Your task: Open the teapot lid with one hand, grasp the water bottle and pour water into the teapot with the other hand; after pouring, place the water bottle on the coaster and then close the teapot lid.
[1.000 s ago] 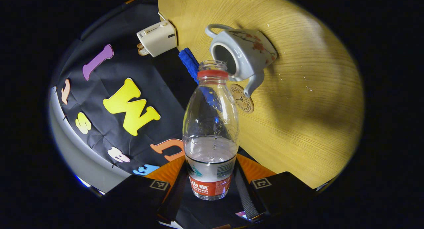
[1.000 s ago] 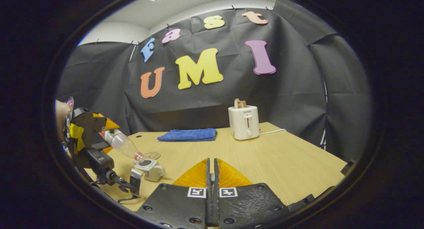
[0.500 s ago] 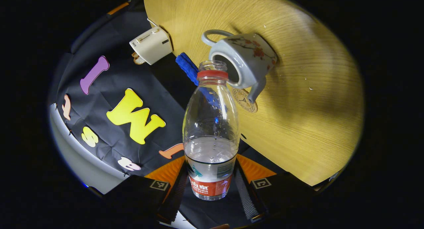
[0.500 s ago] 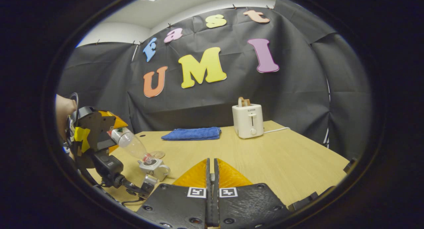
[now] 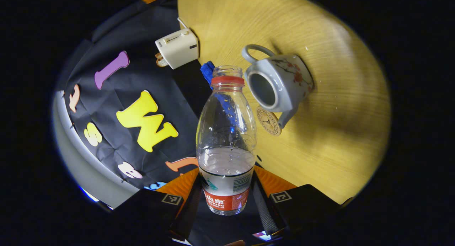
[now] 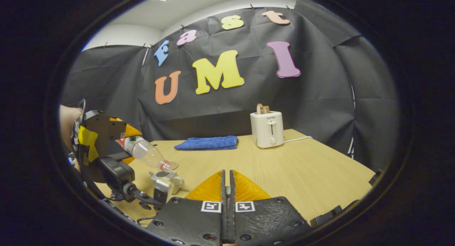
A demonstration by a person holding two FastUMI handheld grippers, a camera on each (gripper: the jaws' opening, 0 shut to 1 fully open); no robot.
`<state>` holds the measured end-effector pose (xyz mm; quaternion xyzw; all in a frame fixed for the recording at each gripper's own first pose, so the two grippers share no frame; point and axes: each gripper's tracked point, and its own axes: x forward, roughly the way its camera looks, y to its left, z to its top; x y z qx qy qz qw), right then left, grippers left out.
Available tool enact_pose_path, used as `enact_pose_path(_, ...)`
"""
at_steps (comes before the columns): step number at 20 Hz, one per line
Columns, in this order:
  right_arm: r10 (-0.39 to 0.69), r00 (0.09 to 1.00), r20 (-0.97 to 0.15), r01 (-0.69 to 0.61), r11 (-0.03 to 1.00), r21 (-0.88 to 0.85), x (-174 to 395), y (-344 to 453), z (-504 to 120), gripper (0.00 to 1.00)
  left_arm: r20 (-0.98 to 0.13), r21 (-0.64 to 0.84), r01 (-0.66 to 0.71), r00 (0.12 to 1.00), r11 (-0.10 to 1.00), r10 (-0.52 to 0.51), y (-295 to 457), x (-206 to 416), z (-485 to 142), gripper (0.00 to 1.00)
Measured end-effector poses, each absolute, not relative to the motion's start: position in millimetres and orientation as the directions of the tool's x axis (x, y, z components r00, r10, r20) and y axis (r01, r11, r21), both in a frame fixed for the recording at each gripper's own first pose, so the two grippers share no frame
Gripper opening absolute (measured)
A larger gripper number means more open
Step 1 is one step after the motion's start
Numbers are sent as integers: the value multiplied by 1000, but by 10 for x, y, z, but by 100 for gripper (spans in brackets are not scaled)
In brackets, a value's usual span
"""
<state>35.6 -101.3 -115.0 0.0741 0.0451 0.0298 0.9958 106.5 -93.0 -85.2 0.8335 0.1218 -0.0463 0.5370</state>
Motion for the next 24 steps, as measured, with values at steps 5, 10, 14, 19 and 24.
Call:
enact_pose_path(5,44,997,-67,-33,987,155,323,-1108,-1054,0,-250,968,250,965,6,83,-918,1205,-887,78)
enact_pose_path(10,42,997,-59,-33,989,146,314,-1096,-1040,0,-229,878,201,973,434,13,-928,1413,-729,76)
enact_pose_path(14,66,996,-66,-56,988,145,328,-1020,-1072,0,-196,742,148,981,654,-1,-889,1524,-570,76)
enact_pose_path(19,82,995,-61,-73,989,132,338,-964,-1088,0,-207,430,150,976,890,-64,-913,1784,-570,76)
enact_pose_path(24,92,993,-72,-82,988,132,379,-913,-1157,0,-266,82,155,955,985,-128,-952,2027,-965,77)
